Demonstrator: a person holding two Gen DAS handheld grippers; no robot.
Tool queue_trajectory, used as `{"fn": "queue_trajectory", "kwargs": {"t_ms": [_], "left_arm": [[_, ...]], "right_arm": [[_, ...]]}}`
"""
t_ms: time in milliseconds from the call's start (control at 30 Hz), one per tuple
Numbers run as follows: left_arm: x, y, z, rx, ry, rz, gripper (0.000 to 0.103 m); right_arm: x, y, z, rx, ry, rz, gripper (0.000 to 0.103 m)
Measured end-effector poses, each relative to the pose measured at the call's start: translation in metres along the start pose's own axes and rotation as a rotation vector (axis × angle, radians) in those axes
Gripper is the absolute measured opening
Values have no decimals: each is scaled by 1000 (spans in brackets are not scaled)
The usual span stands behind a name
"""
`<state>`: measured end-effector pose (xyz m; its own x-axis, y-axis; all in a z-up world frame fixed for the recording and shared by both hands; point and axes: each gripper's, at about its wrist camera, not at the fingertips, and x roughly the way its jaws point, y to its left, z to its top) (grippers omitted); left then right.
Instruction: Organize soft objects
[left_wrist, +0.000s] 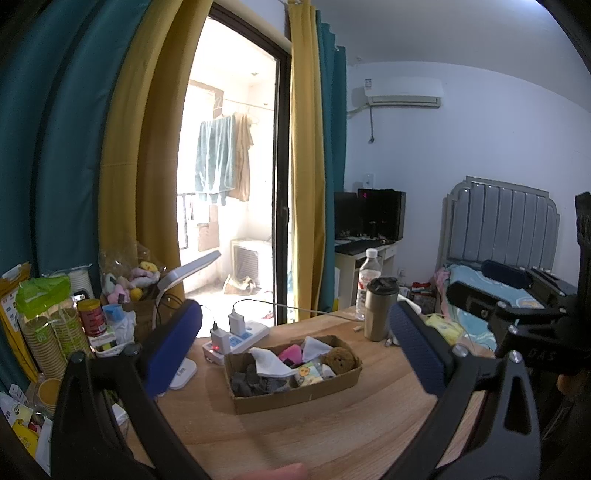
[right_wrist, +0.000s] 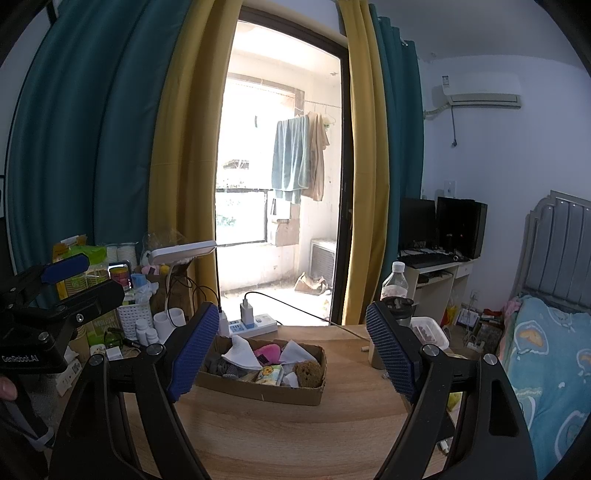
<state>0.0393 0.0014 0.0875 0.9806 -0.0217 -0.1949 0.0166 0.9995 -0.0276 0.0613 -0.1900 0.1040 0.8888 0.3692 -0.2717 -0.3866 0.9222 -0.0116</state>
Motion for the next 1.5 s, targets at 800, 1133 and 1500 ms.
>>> {"fn": "queue_trajectory", "kwargs": {"t_ms": [800,1133,1500], "left_arm": [[0,1,-1,-2,-1,-1,102],[0,1,-1,-3,0,-1,102],[0,0,-2,-3,0,-3,102]], "right_arm": [[0,0,1,1,1,0,85],[-1,1,-1,0,2,0,85],[0,1,-1,2,3,0,85]]}}
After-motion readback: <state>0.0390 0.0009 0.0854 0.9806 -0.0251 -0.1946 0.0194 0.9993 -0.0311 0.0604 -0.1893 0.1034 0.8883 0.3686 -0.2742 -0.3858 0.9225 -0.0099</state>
